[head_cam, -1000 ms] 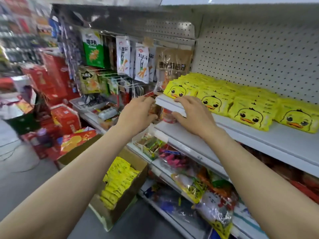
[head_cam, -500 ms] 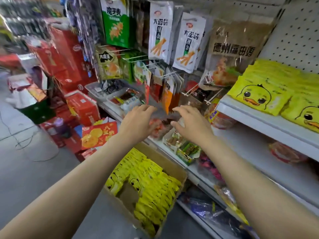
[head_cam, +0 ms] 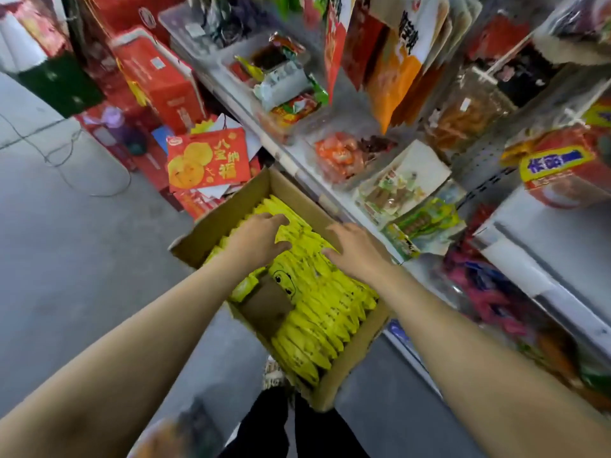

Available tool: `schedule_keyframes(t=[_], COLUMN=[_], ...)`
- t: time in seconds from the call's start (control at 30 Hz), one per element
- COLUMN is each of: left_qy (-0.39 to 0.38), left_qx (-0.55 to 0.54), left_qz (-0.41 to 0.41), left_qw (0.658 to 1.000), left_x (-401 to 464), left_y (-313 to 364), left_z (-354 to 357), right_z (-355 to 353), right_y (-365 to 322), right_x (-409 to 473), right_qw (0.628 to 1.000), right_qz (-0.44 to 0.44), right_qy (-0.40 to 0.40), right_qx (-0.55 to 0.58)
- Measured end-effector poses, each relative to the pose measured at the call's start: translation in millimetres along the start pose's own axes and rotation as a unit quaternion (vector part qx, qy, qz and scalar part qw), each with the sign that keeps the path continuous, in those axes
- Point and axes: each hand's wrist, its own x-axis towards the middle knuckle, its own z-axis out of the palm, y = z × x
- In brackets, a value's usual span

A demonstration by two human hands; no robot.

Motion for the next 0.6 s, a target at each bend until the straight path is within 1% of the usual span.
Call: schedule_keyframes(t=[0.07,0.17,0.27,0.43,0.5,0.6], left_qy=[-0.043,-0.111,-0.147,-0.196,-0.203,-0.235], left_qx=[-0.018,-0.033,-0.031,-0.04,-0.025,0.013], left_qz=[-0.038,-0.094,-0.114,-0.138,-0.135,-0.134], left_qw=[0.998,0.989,0.982,0.97,0.969,0.963], left_x=[7.5,23.1,35.0,62.7,71.0,79.6], left_y=[-21.8,-56.9,-85.4,-128.8,-142.3,-156.9], left_z=[30.7,75.2,97.8,128.4,135.8,141.5], right_z=[35.9,89.5,117.1,167.2,182.0,196.3], right_y=[9.5,26.7,32.1,34.3,34.0,33.0], right_x=[17.6,48.1,66.8,105.5,113.7,122.8], right_qw=[0.999,0.994,0.989,0.981,0.978,0.979], right_qz=[0.017,0.042,0.056,0.062,0.071,0.075], right_qy=[-0.05,-0.104,-0.14,-0.177,-0.184,-0.181], right_qx=[0.008,0.005,0.011,0.056,0.066,0.05])
